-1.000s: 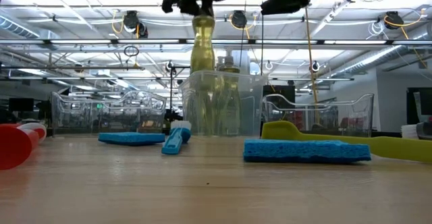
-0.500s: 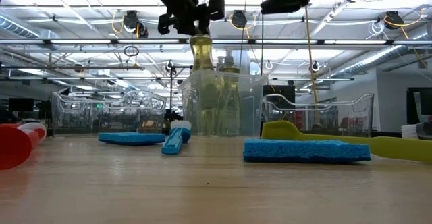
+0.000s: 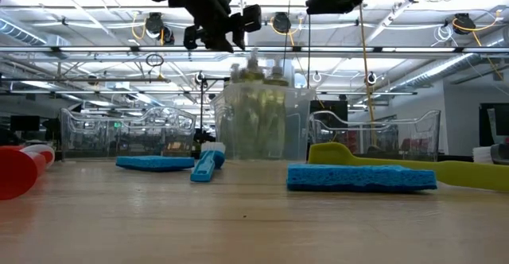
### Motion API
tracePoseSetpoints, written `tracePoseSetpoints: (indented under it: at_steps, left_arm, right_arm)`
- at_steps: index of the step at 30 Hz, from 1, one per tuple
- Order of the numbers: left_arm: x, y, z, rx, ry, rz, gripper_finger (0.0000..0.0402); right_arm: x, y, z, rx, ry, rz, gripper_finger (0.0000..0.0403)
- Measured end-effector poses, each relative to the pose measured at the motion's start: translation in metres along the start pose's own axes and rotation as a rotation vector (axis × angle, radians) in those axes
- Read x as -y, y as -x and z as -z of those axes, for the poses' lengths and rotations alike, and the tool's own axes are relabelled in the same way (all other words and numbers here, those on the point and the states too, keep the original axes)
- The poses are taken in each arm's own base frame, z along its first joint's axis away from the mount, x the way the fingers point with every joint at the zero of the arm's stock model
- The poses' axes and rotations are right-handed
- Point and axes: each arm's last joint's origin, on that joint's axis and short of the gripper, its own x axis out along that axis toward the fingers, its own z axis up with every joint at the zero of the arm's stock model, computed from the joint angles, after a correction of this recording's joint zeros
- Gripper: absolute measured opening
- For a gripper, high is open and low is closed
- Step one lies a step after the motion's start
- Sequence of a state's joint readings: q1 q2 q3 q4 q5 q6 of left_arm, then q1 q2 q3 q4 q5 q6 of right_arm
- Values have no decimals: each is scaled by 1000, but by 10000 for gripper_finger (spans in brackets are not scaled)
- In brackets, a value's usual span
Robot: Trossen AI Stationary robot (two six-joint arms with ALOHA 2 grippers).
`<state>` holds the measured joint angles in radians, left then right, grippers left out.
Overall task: Pick & Place Kitchen Sink Supplies
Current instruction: Put the red dish brush into the right transparent bin
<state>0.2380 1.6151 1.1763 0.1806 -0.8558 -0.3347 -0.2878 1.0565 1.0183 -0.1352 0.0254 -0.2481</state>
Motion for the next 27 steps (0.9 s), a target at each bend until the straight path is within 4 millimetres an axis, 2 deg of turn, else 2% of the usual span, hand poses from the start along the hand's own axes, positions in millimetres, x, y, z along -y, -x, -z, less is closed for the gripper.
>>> tracePoseSetpoints:
  at_steps: [11, 14, 17, 21, 24, 27]
  left_arm:
    - [3, 0, -1, -1, -52, 55, 106]
    - [5, 9, -12, 49, -87, 83, 112]
    - [5, 31, -38, 113, -141, 126, 121]
    - [2, 80, -71, 184, -189, 223, 133]
    - [-3, 119, -82, 165, -189, 315, 138]
    - [-9, 152, -80, 87, -155, 375, 135]
  right_arm:
    - [0, 0, 0, 0, -14, 0, 279]
    - [0, 0, 0, 0, -24, 0, 279]
    - [0, 0, 0, 0, -24, 0, 279]
    - [0, 0, 1, -5, -24, -1, 279]
    - [0, 0, 0, -5, -23, -1, 279]
    - [0, 0, 1, -5, -22, -1, 279]
